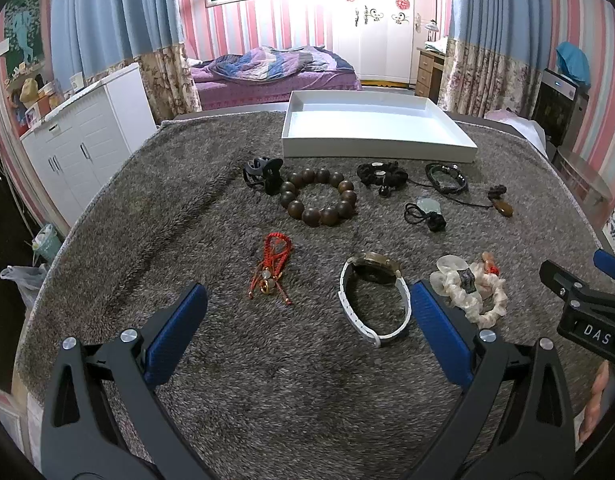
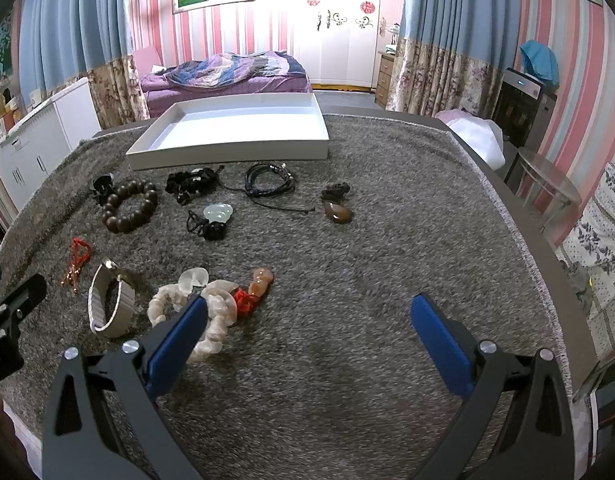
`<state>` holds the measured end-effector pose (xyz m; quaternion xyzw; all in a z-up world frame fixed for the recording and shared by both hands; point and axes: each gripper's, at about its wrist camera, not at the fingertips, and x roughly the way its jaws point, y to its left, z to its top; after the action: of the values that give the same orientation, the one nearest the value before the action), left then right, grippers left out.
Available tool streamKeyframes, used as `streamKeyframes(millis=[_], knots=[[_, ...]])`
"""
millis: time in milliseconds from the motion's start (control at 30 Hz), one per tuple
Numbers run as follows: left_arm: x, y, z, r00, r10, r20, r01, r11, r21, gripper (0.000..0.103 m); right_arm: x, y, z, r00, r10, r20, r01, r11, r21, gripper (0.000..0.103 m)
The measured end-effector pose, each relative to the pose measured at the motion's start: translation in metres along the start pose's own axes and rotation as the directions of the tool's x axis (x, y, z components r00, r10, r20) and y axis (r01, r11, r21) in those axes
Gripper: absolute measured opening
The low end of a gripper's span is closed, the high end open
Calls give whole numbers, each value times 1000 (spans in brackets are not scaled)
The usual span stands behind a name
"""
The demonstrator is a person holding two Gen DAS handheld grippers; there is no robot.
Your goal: Organize jewelry
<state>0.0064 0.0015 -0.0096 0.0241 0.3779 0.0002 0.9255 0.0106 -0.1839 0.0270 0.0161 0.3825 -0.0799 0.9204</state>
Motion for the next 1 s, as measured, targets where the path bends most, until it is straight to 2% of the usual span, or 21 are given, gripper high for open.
streamKeyframes(millis=[433,600,733,833,967,1000], knots=[[12,3,-6,1000,-20,-21,20,999,26,100,8,3,0,1000,8,-17,-9,1000,-22,101],[18,2,-6,1000,-2,-29,3,999,41,100,17,4,4,999,4,-43,-5,1000,-30,101],[24,3,-5,999,8,-42,-6,999,34,100,24,7,6,996,61,-59,-64,997,-42,101],[25,-1,-3,1000,8,-25,-7,997,71,100,29,9,9,994,90,-68,-93,995,-43,101],[28,0,5,1000,-5,-10,6,997,71,100,39,4,16,980,174,-97,-175,985,4,101],[30,1,9,1000,-7,-10,7,998,70,100,41,4,18,980,174,-97,-175,985,3,101]])
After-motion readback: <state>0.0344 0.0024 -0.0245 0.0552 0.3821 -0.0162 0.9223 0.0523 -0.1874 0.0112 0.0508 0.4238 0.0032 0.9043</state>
